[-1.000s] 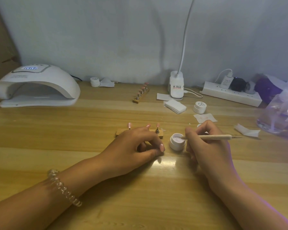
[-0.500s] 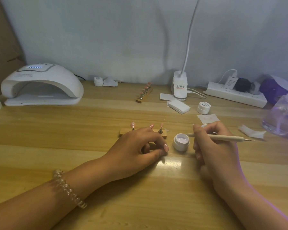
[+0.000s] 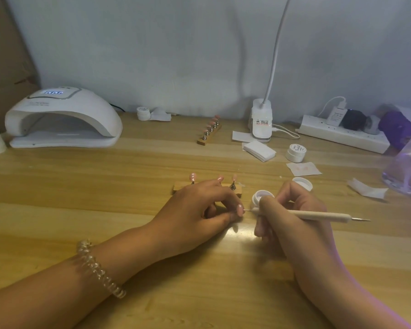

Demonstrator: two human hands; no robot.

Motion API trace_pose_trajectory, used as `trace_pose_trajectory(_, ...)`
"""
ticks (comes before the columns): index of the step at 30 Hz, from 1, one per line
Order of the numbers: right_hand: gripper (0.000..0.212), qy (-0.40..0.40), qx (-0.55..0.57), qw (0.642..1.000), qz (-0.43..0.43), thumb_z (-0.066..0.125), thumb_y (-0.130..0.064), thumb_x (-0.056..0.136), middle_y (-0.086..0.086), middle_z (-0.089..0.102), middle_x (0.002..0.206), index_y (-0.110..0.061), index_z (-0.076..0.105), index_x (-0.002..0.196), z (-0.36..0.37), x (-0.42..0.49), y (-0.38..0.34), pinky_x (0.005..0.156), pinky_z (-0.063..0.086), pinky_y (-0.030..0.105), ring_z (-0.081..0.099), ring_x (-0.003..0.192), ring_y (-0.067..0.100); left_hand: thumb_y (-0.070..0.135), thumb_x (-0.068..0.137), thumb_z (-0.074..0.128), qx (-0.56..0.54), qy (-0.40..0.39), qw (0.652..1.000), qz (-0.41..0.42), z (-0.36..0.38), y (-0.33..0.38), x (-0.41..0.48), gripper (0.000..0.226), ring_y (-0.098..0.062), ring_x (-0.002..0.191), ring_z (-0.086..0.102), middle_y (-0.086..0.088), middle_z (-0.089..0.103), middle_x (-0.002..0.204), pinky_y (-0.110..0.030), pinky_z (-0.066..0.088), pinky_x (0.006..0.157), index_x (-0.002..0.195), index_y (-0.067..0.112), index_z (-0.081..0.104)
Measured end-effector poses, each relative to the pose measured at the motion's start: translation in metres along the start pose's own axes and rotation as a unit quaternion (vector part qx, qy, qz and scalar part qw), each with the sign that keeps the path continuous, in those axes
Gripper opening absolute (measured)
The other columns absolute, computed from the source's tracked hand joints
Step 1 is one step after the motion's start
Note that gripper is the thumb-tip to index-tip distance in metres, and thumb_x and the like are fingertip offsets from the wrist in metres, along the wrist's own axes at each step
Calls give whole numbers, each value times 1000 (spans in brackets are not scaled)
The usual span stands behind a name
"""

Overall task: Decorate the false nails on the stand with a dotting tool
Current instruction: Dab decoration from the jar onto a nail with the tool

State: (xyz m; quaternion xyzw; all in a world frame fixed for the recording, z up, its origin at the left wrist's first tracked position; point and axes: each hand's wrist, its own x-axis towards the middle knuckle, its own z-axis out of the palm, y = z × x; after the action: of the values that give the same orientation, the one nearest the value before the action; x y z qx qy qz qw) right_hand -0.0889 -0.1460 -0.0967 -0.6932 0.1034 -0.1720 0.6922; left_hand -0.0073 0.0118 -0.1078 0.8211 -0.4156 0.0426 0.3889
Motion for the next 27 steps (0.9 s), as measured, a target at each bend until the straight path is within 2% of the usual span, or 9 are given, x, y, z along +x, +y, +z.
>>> trace_pose_trajectory(2,29,-4,-17,1000,0,61,-5,83,15,60,47,-11,39,66,1,0,0,39,35,16,45,38,13,17,87,74,-3,1,1000,-1,0,0,0,4,-8,53,46,11,56,65,-13,21,115,90,19,73)
trace_pose_trajectory(5,26,-10,-24,1000,8,61,-7,82,16,63,51,-11,40,67,2,0,0,41,38,20,48,40,16,15,86,75,-2,3,1000,-6,0,-1,0,8,-9,52,48,0,61,69,-17,23,117,89,22,72)
trace_pose_trajectory(8,26,-8,-32,999,7,62,-9,81,16,64,52,-12,40,67,2,0,1,42,40,24,48,42,18,13,86,75,-4,2,1000,-5,0,0,0,8,-8,52,47,1,61,70,-19,24,118,89,21,72)
trace_pose_trajectory(13,27,-7,-36,999,8,62,-9,81,17,64,53,-12,41,65,3,-1,0,40,41,25,48,41,17,15,86,75,0,-2,1000,-8,0,0,0,6,-16,54,50,-7,63,73,-20,23,118,90,20,73)
trace_pose_trajectory(18,25,-9,-38,999,13,62,-10,81,17,64,53,-11,41,66,3,-1,-1,41,42,25,49,42,17,14,86,74,-5,-2,1000,-11,0,1,0,7,-18,54,52,-1,64,77,-13,19,116,90,20,73)
trace_pose_trajectory(22,26,-9,-43,999,13,62,-9,82,16,65,53,-11,41,66,3,-1,-1,41,42,25,49,41,16,14,87,74,-6,-4,1000,-11,0,2,0,6,-19,57,52,0,66,79,-19,24,118,92,17,74)
trace_pose_trajectory(27,26,-6,-41,999,13,62,-8,82,16,64,52,-11,41,66,3,0,-1,40,41,25,49,41,17,12,86,74,-6,-3,1000,-10,-1,3,0,7,-15,56,50,10,62,76,-15,22,116,90,18,73)
